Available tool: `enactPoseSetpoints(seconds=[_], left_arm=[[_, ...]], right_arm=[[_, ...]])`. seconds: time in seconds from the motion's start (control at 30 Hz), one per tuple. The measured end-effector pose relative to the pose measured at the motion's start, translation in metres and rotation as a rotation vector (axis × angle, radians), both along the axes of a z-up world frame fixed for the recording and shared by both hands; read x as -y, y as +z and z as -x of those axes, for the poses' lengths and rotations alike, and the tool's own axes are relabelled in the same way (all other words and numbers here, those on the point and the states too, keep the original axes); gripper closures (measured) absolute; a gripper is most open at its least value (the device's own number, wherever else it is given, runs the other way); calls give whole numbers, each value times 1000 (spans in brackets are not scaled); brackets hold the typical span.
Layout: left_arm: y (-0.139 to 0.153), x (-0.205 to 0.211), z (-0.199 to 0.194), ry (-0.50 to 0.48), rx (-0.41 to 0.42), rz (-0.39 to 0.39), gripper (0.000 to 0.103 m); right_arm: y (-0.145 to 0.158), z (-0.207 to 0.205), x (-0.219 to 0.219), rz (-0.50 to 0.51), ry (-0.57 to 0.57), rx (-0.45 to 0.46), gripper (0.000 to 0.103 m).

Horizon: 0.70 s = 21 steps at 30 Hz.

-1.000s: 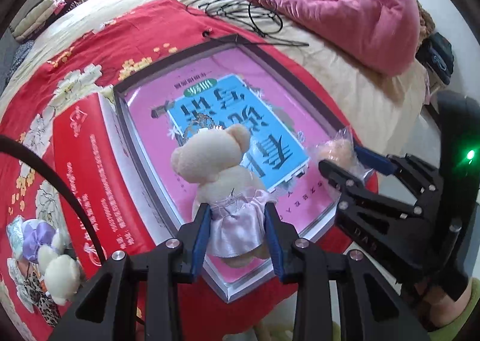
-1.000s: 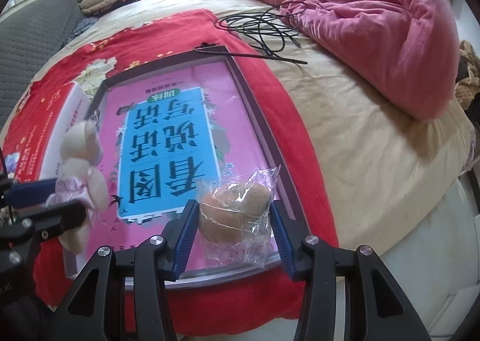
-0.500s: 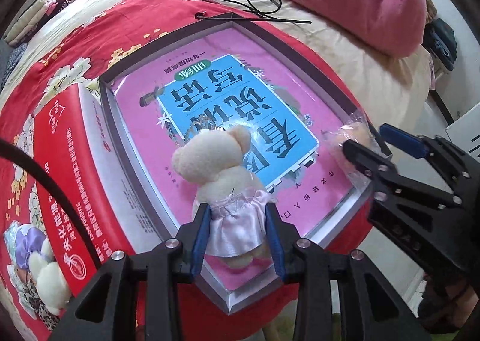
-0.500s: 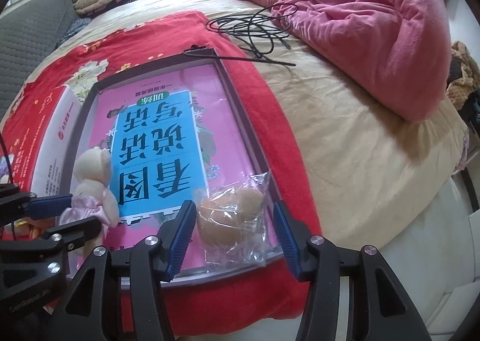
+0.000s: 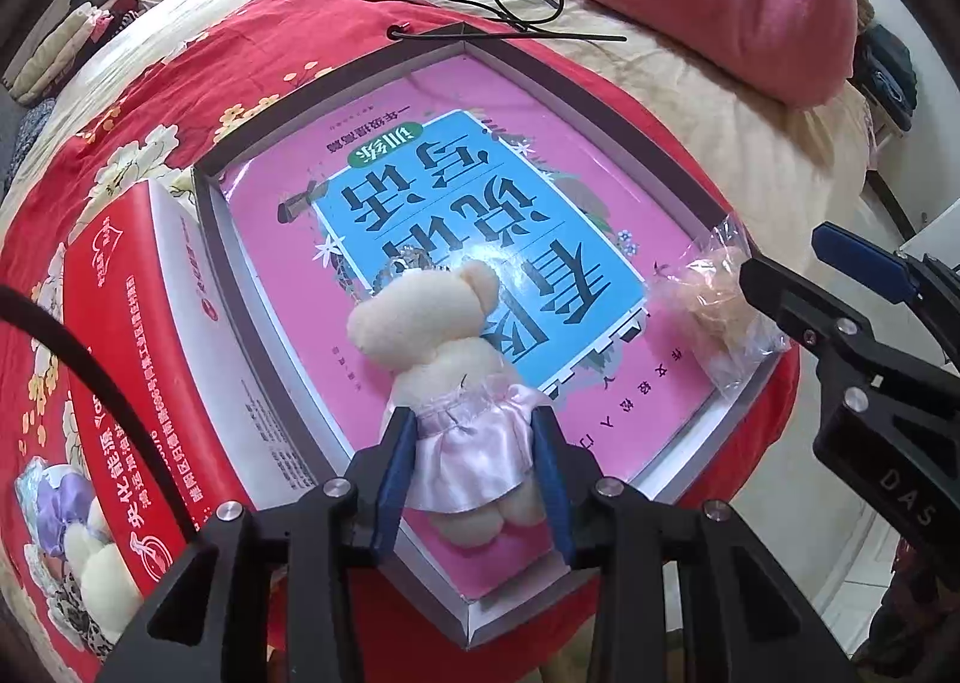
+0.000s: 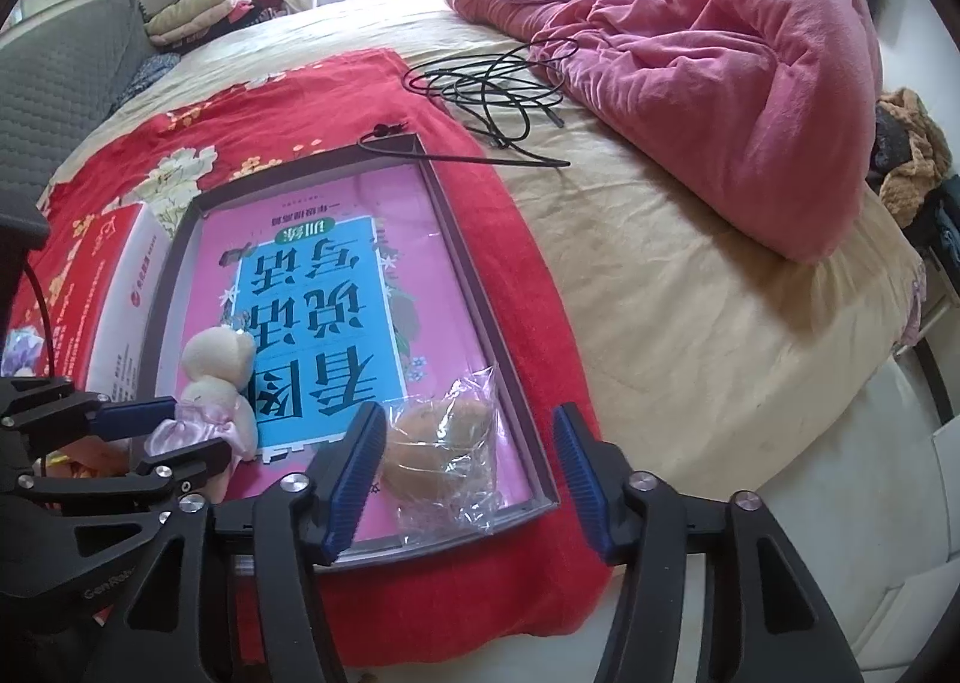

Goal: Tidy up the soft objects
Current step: 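Lower and release the teddy bear with left tool while right tool releases the bun onto the tray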

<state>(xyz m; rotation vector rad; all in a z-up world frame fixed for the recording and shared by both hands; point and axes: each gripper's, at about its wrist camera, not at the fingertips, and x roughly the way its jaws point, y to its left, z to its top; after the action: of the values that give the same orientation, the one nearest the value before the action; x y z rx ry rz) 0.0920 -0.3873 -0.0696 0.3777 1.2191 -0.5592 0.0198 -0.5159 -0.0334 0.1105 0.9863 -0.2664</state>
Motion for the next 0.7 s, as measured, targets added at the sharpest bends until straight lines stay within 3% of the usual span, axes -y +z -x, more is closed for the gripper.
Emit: enactPoseSetpoints(seconds=[0.27,0.4,0.7], left_arm=[[9,-3,-2,4,3,17,62],[18,-4,-3,7,10,44,52],[36,-12,-6,16,15,86,46]], right_arm=[[8,1,1,6,-10,14,41],[13,1,2,5,-17,25,40],[23,5,8,-12,-54,55,38]])
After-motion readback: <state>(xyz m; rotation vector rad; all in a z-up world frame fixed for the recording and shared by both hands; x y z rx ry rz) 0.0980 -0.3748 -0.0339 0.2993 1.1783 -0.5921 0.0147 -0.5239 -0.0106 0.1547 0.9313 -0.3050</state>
